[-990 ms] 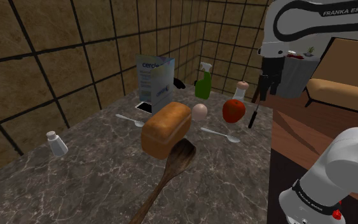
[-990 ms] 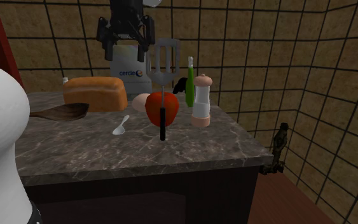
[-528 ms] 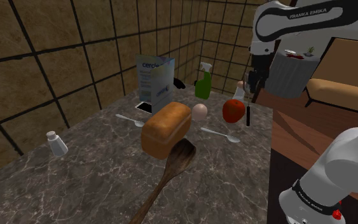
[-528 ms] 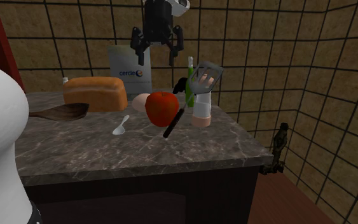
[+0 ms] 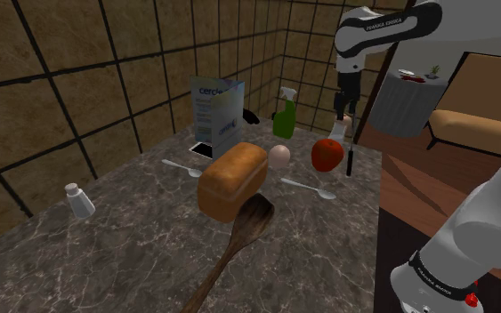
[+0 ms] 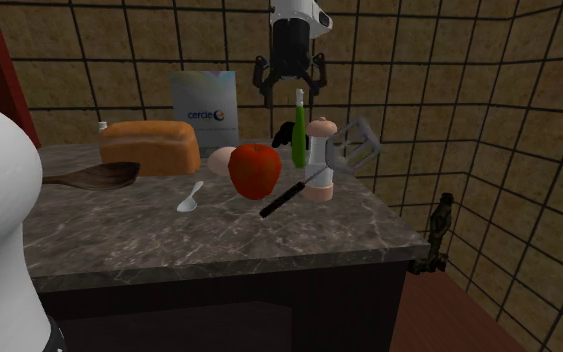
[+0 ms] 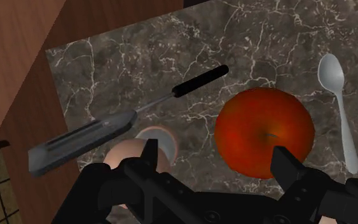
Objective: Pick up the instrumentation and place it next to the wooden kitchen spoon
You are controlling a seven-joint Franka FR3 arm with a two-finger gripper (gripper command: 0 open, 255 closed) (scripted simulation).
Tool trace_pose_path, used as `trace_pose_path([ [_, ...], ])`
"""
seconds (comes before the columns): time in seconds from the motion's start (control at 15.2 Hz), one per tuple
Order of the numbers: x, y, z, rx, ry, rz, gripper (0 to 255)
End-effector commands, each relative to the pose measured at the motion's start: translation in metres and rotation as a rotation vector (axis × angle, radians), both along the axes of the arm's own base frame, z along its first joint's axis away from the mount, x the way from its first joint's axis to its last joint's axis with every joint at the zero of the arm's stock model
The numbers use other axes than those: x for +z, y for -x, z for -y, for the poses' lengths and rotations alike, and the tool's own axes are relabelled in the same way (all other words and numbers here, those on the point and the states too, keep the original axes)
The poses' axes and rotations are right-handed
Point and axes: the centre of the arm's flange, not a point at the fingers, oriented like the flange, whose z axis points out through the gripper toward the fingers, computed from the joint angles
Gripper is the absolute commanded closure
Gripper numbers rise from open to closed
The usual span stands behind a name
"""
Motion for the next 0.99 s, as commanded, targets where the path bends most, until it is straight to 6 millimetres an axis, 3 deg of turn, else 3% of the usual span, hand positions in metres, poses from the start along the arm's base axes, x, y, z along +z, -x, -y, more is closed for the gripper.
trace_pose_path([
  [0.0,-0.005,-0.021,0.017,0.011,0.005,0.002,0],
  [0.33,-0.013,-0.072,0.054,0.035,0.017,0.009,0],
  [0.92,-0.052,-0.063,0.056,0.035,0.017,0.009,0],
])
